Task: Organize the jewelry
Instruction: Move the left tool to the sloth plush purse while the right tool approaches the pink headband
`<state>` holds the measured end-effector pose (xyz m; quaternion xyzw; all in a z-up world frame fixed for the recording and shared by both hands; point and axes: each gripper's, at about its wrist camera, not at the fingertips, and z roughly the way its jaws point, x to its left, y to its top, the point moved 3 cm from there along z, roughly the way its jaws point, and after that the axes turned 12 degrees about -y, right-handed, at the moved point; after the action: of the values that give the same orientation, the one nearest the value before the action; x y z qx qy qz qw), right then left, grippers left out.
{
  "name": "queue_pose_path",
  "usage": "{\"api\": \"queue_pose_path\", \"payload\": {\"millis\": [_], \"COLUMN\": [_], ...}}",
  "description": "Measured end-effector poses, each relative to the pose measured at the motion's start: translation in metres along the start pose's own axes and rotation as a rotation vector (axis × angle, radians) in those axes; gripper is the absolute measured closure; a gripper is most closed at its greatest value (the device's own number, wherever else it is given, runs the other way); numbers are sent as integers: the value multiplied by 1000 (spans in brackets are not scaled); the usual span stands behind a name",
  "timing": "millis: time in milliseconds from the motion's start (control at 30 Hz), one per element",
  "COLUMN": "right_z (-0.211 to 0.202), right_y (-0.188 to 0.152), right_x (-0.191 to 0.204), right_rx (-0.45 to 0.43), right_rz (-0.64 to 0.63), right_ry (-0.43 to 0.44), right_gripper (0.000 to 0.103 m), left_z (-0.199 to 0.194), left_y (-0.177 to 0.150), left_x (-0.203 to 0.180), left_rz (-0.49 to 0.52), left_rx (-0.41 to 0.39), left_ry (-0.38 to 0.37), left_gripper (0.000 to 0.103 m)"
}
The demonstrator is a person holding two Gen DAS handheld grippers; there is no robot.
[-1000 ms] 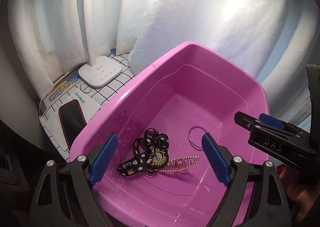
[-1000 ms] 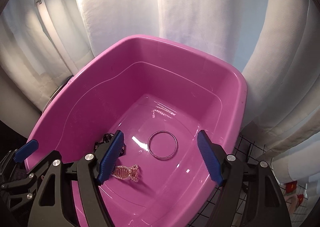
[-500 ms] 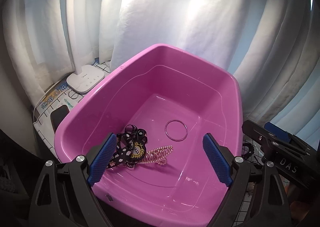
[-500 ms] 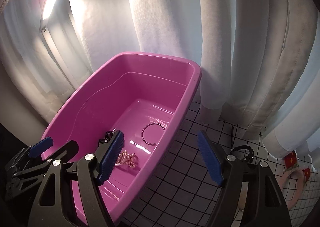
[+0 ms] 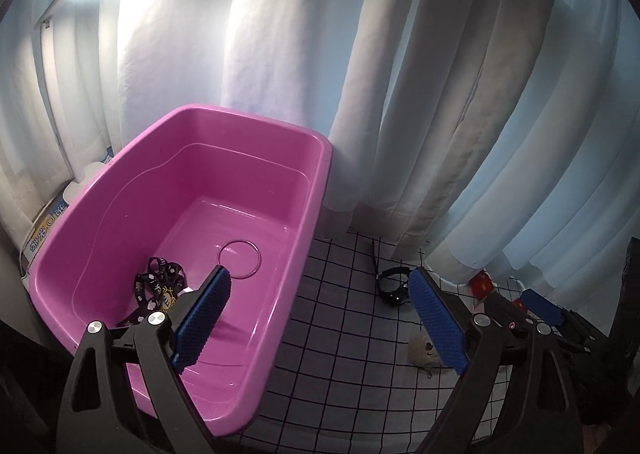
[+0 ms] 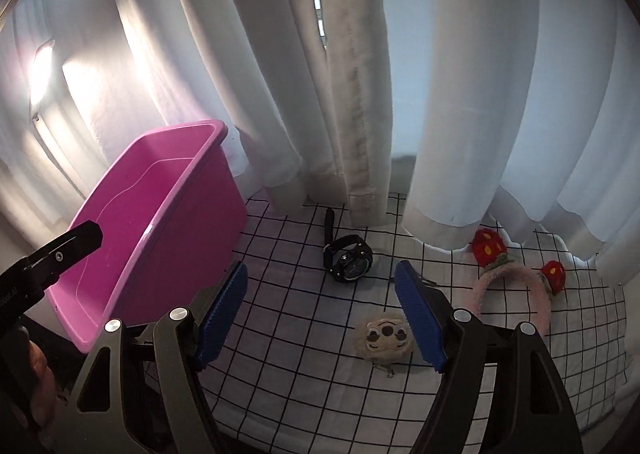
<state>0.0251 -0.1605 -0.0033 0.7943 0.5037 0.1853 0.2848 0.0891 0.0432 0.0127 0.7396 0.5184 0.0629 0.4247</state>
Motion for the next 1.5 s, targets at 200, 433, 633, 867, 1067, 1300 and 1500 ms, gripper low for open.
{"api": "queue_pose_path", "payload": {"millis": [200, 433, 633, 867, 1067, 1300, 1500], "right_z": [-1, 12, 29, 47, 65, 90, 111], "right_y": [-32, -72, -89, -99, -110, -121, -129], "right_x": [-85, -144, -163, -177, -192, -212, -232], "right_rx": [17, 79, 113, 139, 165, 207, 243], "right_rz": [101, 172, 179, 184, 194, 212, 237], "right_ry": [-93, -125, -123, -114, -125, -149, -173], "right_gripper": [31, 31, 31, 31, 31, 31, 31], "left_z": [29, 73, 111, 154, 176, 198, 214], "left_y": [-20, -54, -78, -108, -120, -130, -138], "left_x": [-62, -101, -111, -122, -131, -135, -133], "left_rz": [89, 142, 152, 174, 181, 172, 172], "left_rx": [51, 143, 219, 287, 317, 348, 363], "left_ry": [-64, -72, -48, -41, -19, 4, 39], "left_gripper": [8, 7, 7, 7, 7, 7, 7]}}
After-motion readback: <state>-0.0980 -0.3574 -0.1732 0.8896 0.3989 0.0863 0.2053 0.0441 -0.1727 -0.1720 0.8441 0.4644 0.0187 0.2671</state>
